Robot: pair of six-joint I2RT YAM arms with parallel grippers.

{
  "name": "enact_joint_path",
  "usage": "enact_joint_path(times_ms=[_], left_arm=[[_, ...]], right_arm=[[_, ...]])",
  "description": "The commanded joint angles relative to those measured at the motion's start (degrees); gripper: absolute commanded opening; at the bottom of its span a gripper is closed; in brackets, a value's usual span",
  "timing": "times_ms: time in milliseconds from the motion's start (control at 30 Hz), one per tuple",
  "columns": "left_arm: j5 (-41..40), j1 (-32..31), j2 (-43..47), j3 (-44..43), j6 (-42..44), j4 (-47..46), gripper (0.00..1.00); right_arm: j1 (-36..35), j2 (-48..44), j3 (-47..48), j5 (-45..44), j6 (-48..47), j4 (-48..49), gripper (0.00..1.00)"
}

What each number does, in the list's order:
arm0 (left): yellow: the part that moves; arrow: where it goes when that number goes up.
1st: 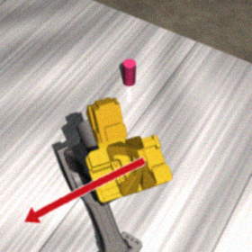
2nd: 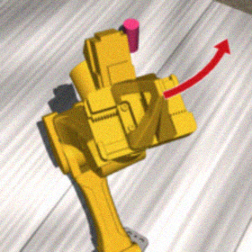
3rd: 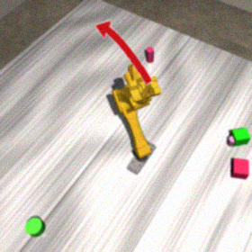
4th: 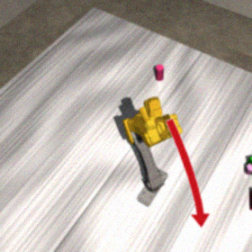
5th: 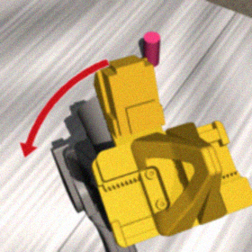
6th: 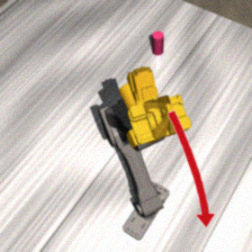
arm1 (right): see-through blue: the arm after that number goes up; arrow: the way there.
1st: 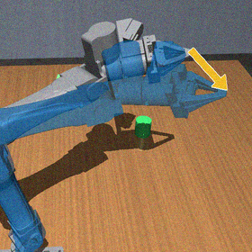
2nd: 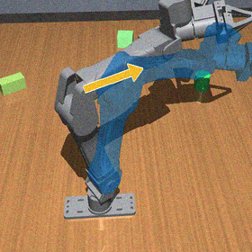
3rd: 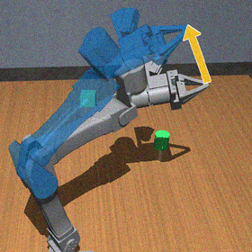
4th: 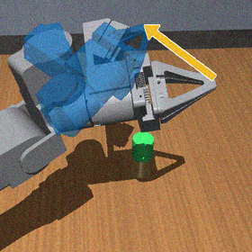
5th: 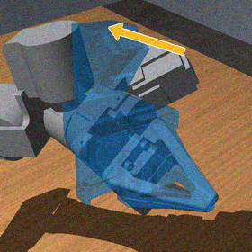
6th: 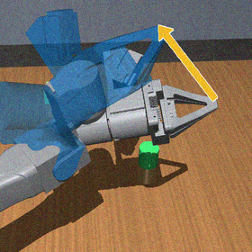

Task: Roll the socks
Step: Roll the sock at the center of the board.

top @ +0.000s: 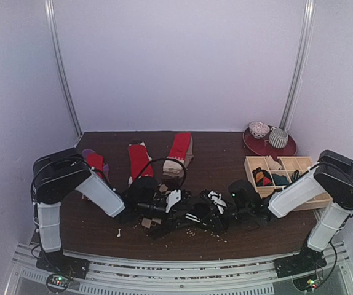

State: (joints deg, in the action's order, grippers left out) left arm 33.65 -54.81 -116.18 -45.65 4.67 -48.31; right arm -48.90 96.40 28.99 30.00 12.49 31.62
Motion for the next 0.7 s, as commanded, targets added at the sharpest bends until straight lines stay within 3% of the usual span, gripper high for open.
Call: enact_joint_path(times_ms=[0, 100, 333, 667], left_arm=[[0.61, -0.21, -1.03, -1.4, 1.28, 1.83, 0.57], [-0.65, -0.21, -1.4, -1.1, 1.61, 3.62, 0.55], [-1.95, -0.21, -1.78, 0.72, 1.62, 3.04, 0.64], [0.72, -0.19, -2.77, -1.65, 1.9, 6.82, 0.37]], right_arm=[[0.08, 3.04, -2.71, 1.09, 1.09, -12.32, 0.16], [0.27, 3.17, -2.69, 1.37, 1.13, -12.28, 0.16], [0.55, 3.67, -2.48, 1.81, 1.13, -12.18, 0.16], [0.95, 4.39, -2.17, 1.77, 1.48, -12.41, 0.15]])
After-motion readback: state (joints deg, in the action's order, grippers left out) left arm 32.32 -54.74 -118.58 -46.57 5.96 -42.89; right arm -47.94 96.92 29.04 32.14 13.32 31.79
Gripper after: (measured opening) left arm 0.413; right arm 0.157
